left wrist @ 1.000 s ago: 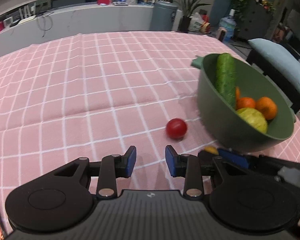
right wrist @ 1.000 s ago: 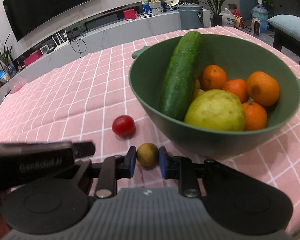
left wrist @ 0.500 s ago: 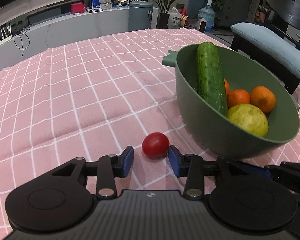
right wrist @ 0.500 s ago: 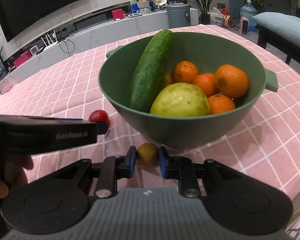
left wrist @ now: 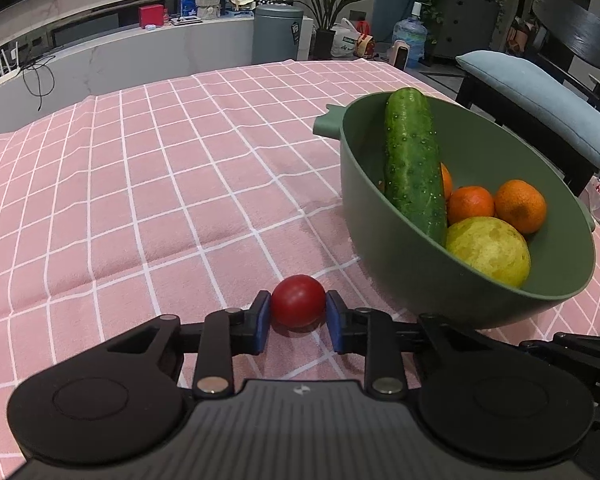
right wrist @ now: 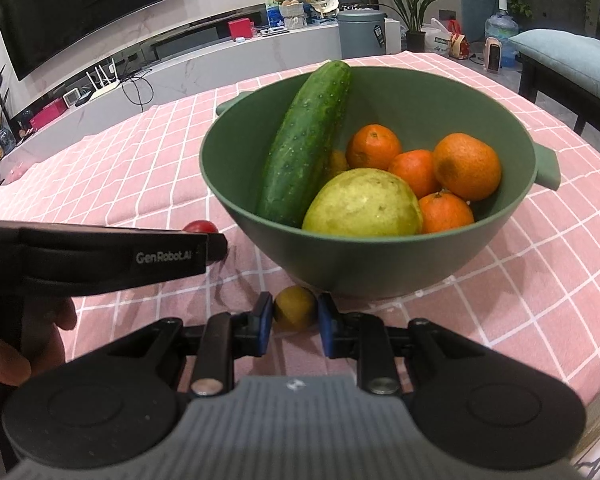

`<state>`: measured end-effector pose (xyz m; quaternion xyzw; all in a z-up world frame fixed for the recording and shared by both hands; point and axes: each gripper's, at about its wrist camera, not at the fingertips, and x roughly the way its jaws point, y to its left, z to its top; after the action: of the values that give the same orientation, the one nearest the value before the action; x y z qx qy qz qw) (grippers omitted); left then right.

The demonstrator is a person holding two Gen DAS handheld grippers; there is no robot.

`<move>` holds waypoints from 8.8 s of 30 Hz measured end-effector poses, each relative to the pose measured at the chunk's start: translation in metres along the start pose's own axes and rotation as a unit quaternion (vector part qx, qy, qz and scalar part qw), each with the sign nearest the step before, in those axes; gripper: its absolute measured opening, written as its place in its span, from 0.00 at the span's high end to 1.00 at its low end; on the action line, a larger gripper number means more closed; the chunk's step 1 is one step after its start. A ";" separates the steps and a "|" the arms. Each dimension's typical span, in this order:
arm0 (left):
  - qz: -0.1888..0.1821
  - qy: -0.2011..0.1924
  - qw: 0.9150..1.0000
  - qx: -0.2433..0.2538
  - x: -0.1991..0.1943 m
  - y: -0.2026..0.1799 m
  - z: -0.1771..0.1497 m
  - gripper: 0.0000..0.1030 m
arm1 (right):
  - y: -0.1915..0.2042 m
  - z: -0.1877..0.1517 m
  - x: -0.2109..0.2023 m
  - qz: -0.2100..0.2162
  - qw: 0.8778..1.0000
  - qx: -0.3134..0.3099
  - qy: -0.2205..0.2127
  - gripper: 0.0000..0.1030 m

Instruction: Organize fruits

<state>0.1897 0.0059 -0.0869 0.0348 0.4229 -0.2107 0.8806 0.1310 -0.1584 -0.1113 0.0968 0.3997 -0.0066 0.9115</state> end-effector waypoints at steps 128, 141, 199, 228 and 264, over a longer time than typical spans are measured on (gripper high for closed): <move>0.173 -0.159 0.972 0.006 -0.165 -0.135 -0.003 0.16 | -0.104 0.058 -0.176 0.059 0.980 -0.129 -0.141 0.13; 0.222 -0.160 0.961 -0.026 -0.155 -0.127 -0.044 0.14 | -0.092 0.006 -0.161 0.066 0.978 -0.116 -0.162 0.09; 0.200 -0.148 0.965 -0.080 -0.146 -0.101 -0.071 0.13 | -0.091 -0.006 -0.142 0.074 0.977 -0.127 -0.157 0.07; 0.200 -0.148 0.965 -0.080 -0.147 -0.101 -0.070 0.13 | -0.091 -0.007 -0.142 0.073 0.976 -0.128 -0.158 0.07; 0.199 -0.149 0.965 -0.079 -0.147 -0.100 -0.070 0.13 | -0.090 -0.007 -0.142 0.073 0.976 -0.129 -0.157 0.06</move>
<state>0.0170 -0.0181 -0.0078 0.0168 0.2864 0.0006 0.9580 0.0215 -0.2552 -0.0279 0.0055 0.2406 0.0961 0.9658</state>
